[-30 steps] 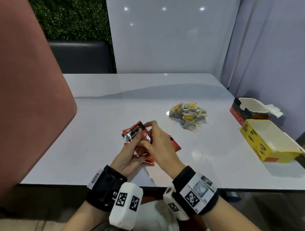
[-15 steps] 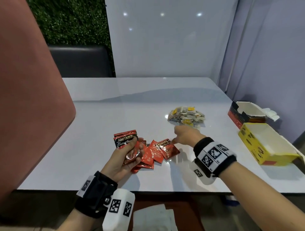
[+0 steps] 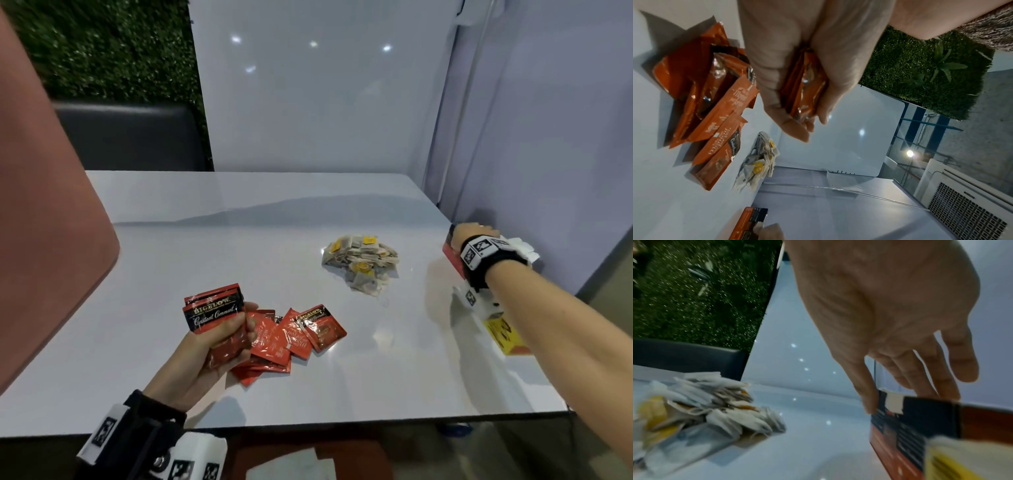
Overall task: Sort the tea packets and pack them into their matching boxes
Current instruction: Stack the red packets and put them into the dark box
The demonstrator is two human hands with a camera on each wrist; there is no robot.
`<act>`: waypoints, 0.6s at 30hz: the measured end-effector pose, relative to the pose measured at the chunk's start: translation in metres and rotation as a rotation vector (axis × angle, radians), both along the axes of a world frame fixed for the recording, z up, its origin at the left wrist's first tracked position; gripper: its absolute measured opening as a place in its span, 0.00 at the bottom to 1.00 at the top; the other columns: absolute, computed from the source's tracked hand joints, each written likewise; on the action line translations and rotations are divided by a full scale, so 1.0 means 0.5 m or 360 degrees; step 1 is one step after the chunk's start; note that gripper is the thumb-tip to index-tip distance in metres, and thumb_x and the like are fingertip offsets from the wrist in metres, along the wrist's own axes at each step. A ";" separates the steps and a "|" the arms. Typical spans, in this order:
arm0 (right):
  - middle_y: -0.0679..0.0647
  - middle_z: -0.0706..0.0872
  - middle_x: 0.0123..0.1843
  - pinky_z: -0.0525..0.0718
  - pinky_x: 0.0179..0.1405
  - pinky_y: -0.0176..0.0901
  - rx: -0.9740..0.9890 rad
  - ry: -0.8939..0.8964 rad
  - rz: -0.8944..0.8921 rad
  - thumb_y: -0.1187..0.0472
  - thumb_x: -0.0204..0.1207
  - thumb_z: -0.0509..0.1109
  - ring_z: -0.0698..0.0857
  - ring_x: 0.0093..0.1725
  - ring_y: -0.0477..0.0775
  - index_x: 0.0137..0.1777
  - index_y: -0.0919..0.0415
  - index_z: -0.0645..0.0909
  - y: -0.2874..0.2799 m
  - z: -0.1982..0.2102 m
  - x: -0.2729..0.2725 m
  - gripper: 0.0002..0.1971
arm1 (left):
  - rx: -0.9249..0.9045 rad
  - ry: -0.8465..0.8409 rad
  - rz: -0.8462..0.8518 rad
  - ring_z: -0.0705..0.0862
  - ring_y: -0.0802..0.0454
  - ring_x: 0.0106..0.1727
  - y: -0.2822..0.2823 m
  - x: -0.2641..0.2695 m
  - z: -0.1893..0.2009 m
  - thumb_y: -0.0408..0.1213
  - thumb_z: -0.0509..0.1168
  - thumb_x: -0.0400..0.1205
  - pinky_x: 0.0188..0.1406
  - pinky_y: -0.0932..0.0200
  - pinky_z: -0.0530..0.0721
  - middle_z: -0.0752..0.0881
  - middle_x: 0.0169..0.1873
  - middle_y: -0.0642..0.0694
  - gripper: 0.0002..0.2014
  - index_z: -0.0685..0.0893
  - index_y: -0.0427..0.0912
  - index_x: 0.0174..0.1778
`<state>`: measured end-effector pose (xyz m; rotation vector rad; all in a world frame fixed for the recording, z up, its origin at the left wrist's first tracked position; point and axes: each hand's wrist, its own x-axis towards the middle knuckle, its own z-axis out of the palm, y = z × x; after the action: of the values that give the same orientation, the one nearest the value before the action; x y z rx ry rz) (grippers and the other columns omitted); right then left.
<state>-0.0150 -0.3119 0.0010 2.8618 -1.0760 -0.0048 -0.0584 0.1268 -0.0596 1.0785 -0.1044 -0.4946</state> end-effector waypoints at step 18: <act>0.70 0.87 0.46 0.80 0.53 0.58 -0.0348 -0.0568 0.0467 0.68 0.75 0.65 0.84 0.50 0.72 0.52 0.70 0.83 0.087 0.023 -0.077 0.10 | 0.0096 0.0187 -0.0009 0.87 0.54 0.33 -0.056 -0.003 0.029 0.42 0.71 0.66 0.25 0.65 0.86 0.88 0.36 0.40 0.21 0.84 0.29 0.49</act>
<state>-0.0535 -0.2686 0.0127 2.8463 -0.6342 0.6213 -0.0598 0.0989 -0.0452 1.1056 0.0106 -0.5679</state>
